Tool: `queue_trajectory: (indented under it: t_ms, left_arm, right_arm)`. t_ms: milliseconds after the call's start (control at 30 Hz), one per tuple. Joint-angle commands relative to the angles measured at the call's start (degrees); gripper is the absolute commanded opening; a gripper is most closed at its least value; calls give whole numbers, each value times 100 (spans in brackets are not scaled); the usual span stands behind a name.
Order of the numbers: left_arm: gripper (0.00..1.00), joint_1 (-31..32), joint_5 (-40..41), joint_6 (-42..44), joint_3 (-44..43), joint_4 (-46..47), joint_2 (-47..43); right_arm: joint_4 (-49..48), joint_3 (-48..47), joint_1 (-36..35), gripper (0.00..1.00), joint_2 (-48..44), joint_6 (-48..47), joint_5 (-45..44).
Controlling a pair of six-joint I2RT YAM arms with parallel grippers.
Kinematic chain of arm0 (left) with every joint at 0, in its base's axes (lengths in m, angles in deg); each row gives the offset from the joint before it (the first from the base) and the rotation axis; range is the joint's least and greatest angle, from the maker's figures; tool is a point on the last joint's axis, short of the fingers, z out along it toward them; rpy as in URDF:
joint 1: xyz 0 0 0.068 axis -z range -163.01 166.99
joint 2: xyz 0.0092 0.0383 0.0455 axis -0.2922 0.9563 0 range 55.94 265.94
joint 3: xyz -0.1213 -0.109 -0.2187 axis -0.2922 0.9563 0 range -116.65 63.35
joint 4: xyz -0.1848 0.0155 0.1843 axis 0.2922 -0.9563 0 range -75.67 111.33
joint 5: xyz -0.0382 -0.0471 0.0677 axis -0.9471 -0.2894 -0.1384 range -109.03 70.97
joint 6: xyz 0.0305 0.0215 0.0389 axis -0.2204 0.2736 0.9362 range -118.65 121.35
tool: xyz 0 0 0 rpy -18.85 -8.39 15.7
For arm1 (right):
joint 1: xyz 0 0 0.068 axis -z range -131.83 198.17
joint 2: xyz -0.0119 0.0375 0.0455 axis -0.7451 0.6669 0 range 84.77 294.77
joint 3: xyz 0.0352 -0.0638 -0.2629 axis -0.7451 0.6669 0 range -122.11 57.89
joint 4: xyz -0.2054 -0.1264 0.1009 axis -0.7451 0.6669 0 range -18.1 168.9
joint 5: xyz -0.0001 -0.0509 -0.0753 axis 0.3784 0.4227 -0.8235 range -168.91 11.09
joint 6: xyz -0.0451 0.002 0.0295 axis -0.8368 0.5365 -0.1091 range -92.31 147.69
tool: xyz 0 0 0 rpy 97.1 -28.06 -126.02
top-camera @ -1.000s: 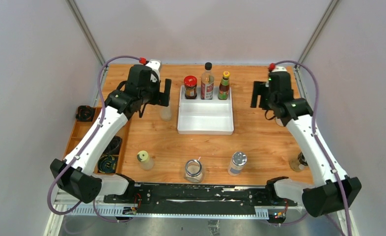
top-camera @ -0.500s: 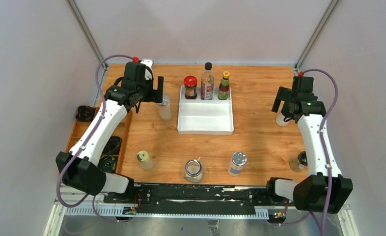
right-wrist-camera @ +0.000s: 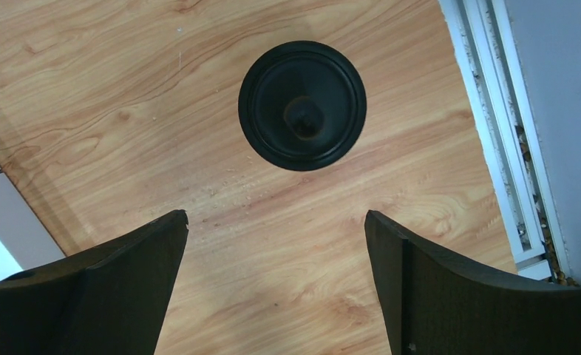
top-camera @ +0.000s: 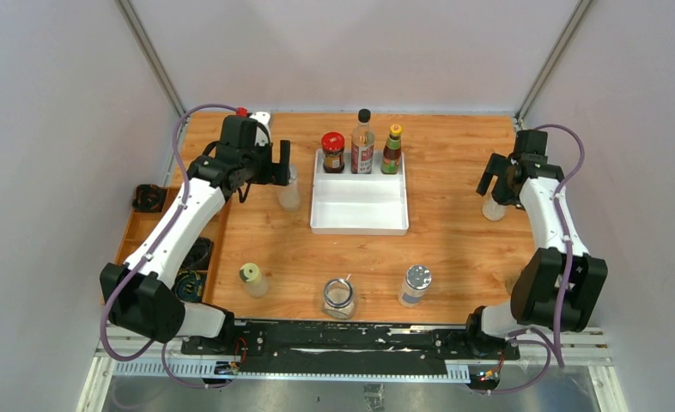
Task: Organize the condiment bottles
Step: Pick up the bottle from the center of the board.
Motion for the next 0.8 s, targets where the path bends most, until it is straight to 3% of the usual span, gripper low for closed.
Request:
queue_trajectory:
  t_ms: [0,433,767]
  left_arm:
    - [100,-7,-209,-80,158,315,-69]
    - [100,-7,-355,-44,262,467,51]
    - [100,-7,-418,-9,228,451,43]
  right_arm:
    - [-83,-169,71,94,342,-1,133]
    - [-115,-506,126,76,921,-63,-148]
    - [-190,-517,250,69,1120,-56,-113]
